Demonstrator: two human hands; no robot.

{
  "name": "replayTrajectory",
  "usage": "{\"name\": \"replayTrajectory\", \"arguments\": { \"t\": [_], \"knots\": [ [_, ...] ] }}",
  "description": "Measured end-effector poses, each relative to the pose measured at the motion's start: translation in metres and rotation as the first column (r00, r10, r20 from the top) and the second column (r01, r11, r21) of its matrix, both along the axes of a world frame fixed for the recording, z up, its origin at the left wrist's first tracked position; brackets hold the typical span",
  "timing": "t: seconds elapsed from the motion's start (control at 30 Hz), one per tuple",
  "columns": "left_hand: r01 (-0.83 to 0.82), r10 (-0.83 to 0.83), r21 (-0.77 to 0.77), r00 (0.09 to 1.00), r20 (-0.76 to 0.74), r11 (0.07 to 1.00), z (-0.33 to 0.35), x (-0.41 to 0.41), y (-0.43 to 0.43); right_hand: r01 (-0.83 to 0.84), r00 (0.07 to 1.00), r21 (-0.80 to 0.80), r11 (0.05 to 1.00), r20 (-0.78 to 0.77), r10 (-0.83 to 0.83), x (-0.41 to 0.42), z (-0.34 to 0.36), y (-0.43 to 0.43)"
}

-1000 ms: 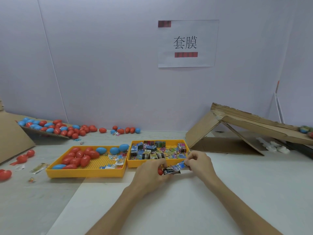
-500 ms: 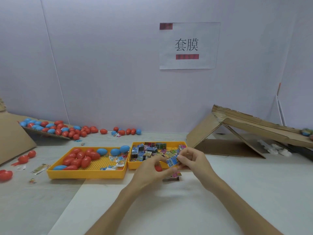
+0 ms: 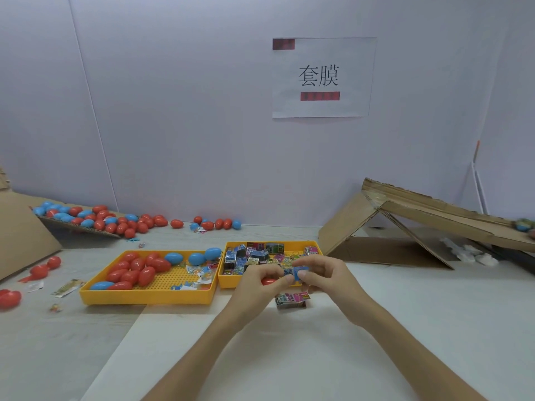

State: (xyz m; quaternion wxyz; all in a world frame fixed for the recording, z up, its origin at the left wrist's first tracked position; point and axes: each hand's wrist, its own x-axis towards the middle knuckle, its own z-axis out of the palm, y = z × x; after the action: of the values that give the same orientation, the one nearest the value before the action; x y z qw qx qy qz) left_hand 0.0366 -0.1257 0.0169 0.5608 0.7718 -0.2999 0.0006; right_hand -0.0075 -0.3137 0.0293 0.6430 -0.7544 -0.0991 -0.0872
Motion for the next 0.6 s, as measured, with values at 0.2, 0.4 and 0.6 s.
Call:
{"name": "replayTrajectory", "arguments": {
  "t": [0.2,0.4,0.6],
  "knots": [
    [0.012,-0.012,-0.007,1.000,-0.006,1.000,-0.0012,0.0015,0.0007,-0.015,1.000,0.016,1.000,0.026,0.015,-0.0026,0.0026,0.0013],
    [0.012,-0.012,-0.013,0.998,-0.060,1.000,-0.0028,0.0030,0.0002,-0.006,0.999,0.033,0.999,0.051,0.005,-0.0018,0.0030,0.0009],
    [0.012,-0.024,-0.073,0.986,-0.166,0.997,0.0018,0.0023,0.0030,-0.013,1.000,0.057,0.998,0.028,0.011,-0.0017,0.0031,-0.0003]
  ]
}}
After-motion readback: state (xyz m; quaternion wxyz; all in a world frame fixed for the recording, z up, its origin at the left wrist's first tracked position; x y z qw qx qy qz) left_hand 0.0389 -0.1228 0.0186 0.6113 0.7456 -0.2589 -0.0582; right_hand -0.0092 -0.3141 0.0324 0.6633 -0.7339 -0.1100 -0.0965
